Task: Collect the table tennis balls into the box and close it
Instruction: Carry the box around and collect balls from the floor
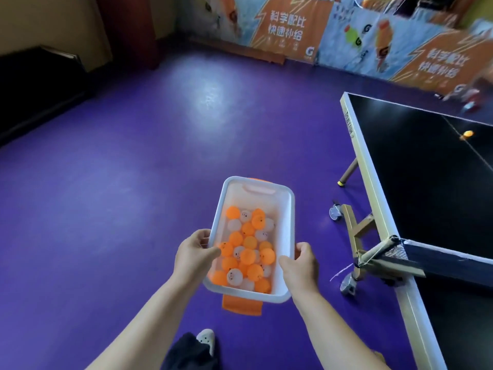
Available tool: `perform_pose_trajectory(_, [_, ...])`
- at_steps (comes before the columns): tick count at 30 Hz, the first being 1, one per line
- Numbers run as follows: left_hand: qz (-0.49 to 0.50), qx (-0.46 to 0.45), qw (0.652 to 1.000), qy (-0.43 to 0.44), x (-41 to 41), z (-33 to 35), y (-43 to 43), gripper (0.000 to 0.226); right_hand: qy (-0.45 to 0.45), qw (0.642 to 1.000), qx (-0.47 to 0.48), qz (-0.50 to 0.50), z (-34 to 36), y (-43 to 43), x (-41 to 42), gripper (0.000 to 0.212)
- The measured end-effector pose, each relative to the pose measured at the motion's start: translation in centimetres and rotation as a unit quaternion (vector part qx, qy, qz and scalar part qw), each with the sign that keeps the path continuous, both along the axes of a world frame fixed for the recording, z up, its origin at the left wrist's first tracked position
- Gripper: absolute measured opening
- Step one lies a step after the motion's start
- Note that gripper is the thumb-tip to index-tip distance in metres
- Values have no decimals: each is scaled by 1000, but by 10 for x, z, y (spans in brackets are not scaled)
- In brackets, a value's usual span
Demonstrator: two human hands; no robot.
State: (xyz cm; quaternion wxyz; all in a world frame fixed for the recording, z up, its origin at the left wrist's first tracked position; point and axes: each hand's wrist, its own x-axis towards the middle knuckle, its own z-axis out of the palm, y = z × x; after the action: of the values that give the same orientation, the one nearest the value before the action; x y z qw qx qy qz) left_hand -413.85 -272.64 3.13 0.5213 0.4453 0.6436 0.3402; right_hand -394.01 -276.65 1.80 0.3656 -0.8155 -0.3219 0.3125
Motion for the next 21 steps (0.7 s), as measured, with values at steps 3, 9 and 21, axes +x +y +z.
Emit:
perform_pose_trajectory(3, [-40, 8, 999, -1, 27, 9, 82, 30, -3, 999, 14, -42, 11, 69, 24, 20])
perform_pose_trajectory(9, [-112, 11, 993, 23, 89, 8, 209, 32, 5, 993, 15, -116, 9, 166, 76, 21])
perform_pose_trajectory(21, [-121, 37, 991, 41, 257, 4, 467, 37, 50, 992, 28, -116, -12, 425, 244, 19])
